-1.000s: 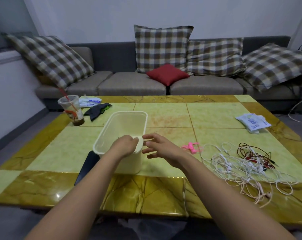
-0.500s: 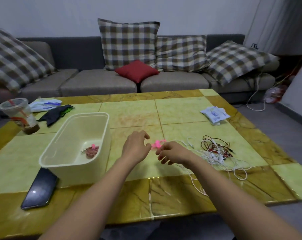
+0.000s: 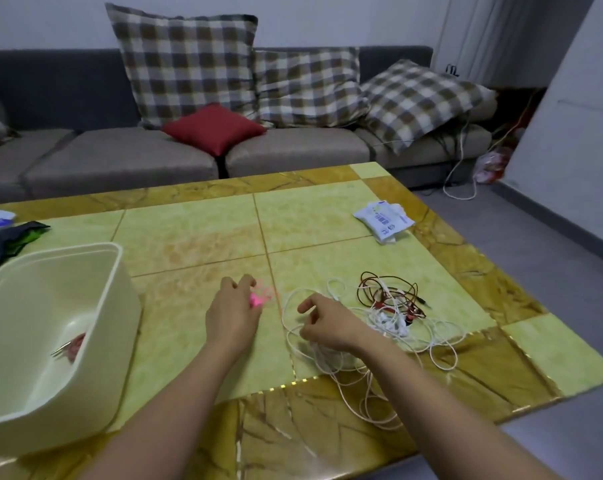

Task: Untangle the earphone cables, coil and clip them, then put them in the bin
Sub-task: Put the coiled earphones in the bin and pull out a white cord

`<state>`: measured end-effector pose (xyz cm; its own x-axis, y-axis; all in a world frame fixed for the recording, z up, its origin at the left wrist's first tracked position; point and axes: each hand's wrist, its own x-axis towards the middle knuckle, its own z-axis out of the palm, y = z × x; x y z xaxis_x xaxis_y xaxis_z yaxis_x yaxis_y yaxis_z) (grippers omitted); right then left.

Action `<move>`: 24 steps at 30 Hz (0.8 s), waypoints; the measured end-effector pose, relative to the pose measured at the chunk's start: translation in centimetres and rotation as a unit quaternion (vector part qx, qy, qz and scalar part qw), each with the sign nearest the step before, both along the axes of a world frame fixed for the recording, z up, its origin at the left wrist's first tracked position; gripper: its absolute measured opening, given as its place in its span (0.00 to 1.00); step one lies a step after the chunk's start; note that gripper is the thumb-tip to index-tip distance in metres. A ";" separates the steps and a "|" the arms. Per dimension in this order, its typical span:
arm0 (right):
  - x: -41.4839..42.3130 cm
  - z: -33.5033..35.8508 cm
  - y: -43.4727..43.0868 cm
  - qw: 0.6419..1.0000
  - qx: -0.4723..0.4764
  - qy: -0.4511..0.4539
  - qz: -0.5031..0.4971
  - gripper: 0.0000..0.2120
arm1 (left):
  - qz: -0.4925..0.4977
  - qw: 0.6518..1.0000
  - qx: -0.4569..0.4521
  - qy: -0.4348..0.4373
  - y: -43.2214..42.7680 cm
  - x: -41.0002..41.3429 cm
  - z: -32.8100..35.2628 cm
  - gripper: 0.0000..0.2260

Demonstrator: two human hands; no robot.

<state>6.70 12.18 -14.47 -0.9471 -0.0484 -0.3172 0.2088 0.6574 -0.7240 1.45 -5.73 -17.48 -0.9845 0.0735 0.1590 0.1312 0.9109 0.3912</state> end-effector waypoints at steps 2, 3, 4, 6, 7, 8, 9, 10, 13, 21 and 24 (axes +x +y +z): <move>-0.1 0.0 0.3 0.999 0.010 0.034 -0.016 0.21 | 0.043 0.999 -0.003 0.004 -0.5 -0.7 0.5 0.23; -0.1 0.1 0.4 0.998 0.013 0.053 -0.022 0.21 | 0.060 0.998 -0.026 -0.013 -0.7 -0.9 0.7 0.27; -0.1 0.2 0.5 0.997 0.015 0.073 -0.028 0.22 | 0.073 0.995 -0.061 -0.025 -1.0 -1.0 0.9 0.30; 0.1 0.5 0.5 0.993 0.026 0.110 -0.041 0.20 | 0.092 0.989 -0.112 0.008 -1.1 -0.6 1.3 0.29; 0.2 0.6 0.6 0.991 0.035 0.121 -0.044 0.18 | 0.089 0.989 -0.114 0.041 -0.9 -0.2 1.6 0.25; 0.4 0.8 0.6 0.991 0.041 0.122 -0.039 0.15 | 0.075 0.990 -0.099 0.062 -0.6 0.2 1.6 0.20; 0.7 0.9 0.6 0.993 0.051 0.106 -0.024 0.12 | 0.056 0.994 -0.068 0.059 -0.3 0.8 1.9 0.14; 1.0 1.0 0.7 0.994 0.072 0.077 0.002 0.10 | 0.039 0.999 -0.025 0.028 0.2 1.3 2.0 0.09; 2.3 0.8 0.6 0.981 0.174 -0.003 0.082 0.19 | 0.003 0.984 0.030 -0.173 1.8 3.4 2.5 0.22; 4.3 1.0 1.6 0.983 0.147 0.101 0.044 0.08 | 0.033 0.891 0.343 -0.297 4.5 6.6 2.7 0.12; 4.3 2.0 2.5 0.986 0.111 0.126 0.009 0.06 | 0.079 0.837 0.482 -0.247 4.7 6.4 4.0 0.09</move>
